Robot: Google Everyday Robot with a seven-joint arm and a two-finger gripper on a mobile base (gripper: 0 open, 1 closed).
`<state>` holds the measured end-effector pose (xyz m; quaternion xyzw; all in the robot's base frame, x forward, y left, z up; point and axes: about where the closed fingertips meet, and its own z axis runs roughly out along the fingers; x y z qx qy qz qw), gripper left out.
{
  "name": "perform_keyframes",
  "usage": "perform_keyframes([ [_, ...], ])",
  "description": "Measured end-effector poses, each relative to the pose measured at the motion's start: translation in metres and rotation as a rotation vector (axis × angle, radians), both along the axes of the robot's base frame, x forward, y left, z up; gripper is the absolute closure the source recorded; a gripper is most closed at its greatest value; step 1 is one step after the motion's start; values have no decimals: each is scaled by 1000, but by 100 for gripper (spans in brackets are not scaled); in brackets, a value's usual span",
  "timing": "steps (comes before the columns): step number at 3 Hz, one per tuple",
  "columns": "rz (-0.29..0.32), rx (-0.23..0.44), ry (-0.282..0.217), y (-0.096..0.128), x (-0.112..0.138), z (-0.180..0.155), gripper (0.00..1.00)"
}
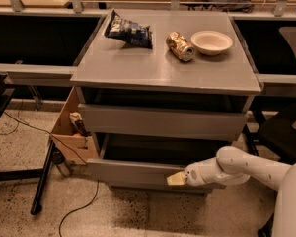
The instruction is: Close middle drawer
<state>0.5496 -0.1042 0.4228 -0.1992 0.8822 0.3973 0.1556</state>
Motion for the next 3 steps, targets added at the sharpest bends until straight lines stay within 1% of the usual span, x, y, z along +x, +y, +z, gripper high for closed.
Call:
perform_keyframes([
  [1,-74,49,-14,-5,12,10,100],
  [2,-118,68,-36,-4,26,24,100],
  [3,-134,66,-44,3,37,30,100],
])
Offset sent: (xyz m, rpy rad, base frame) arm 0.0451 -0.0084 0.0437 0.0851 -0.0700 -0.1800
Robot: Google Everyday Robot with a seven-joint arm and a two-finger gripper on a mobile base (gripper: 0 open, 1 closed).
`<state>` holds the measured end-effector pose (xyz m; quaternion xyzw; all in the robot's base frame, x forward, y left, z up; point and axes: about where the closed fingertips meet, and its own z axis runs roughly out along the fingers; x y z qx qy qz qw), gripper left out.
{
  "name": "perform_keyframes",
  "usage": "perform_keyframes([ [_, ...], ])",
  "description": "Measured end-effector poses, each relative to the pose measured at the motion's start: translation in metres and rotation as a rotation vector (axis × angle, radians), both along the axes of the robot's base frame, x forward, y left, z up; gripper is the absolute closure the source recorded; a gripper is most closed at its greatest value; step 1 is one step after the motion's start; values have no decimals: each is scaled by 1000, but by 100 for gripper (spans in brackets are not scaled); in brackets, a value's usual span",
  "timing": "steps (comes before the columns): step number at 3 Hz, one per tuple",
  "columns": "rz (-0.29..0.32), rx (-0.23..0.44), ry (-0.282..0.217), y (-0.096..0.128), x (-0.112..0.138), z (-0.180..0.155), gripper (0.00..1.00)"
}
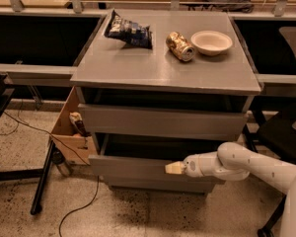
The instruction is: Close middle drawer
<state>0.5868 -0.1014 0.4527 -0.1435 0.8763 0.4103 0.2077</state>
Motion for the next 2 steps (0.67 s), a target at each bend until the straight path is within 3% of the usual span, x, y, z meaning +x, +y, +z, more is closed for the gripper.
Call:
perform_keyframes([
  [1,12,-25,8,19,27,-7,100],
  [2,12,-25,8,19,27,-8,100],
])
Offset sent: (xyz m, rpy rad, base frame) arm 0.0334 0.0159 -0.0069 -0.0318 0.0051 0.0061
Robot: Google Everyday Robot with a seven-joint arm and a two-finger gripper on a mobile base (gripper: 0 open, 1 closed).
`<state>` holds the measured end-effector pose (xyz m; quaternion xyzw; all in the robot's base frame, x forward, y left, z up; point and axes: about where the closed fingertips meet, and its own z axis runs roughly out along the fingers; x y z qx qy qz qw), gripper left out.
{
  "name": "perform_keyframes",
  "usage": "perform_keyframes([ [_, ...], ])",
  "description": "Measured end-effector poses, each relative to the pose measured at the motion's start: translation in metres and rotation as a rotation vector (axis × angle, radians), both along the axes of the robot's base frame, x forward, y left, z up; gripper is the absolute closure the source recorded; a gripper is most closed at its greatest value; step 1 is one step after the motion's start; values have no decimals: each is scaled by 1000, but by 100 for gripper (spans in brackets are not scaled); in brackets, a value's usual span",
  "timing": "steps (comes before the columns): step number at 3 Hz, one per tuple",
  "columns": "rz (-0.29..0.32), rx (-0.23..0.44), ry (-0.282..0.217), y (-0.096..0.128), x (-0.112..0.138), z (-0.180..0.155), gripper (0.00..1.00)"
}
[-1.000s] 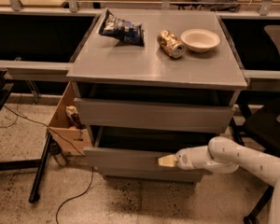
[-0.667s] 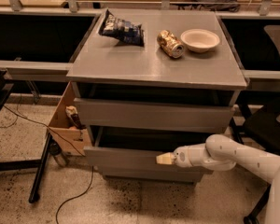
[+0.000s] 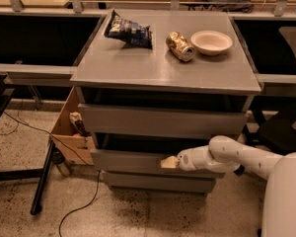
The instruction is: Close middle drawer
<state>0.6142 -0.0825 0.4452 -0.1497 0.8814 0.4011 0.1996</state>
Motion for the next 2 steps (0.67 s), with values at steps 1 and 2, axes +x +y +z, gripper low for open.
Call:
perform_keyframes([
  [1,-120,87,-31,-14,14,12,100],
  [2,-275,160,-149,-41,25,40,100],
])
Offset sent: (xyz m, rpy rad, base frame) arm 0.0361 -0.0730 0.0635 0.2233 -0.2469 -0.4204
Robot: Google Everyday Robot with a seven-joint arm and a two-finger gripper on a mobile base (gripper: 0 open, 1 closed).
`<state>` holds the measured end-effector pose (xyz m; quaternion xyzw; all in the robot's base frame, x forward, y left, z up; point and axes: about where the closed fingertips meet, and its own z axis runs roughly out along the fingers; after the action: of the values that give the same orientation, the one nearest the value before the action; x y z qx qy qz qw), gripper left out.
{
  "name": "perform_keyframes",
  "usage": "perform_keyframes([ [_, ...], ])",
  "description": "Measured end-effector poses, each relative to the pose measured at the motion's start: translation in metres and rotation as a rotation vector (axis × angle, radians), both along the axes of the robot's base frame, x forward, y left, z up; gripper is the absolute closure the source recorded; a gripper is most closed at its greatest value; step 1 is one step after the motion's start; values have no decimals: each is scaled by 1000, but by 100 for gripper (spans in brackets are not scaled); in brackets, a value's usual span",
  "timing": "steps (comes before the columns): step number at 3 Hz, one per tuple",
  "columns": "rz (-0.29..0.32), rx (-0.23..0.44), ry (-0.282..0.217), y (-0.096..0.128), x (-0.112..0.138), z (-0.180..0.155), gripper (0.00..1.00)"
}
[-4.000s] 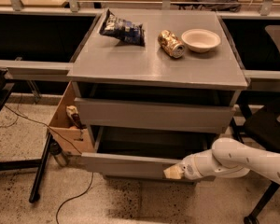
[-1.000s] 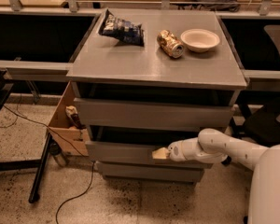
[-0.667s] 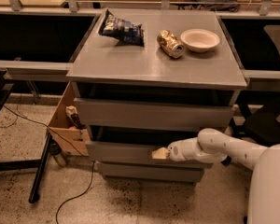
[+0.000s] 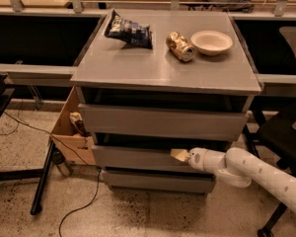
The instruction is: Close middle drawer
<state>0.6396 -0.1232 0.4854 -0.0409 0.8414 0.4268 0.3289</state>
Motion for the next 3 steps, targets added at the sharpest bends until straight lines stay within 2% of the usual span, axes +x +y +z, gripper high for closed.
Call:
perform_keyframes([
  [1,-54,9,-59,-13,-2,14,100],
  [2,-40,-8,-125,-22,-32,31,100],
  [3,20,-50,-171,-28,-72,46,100],
])
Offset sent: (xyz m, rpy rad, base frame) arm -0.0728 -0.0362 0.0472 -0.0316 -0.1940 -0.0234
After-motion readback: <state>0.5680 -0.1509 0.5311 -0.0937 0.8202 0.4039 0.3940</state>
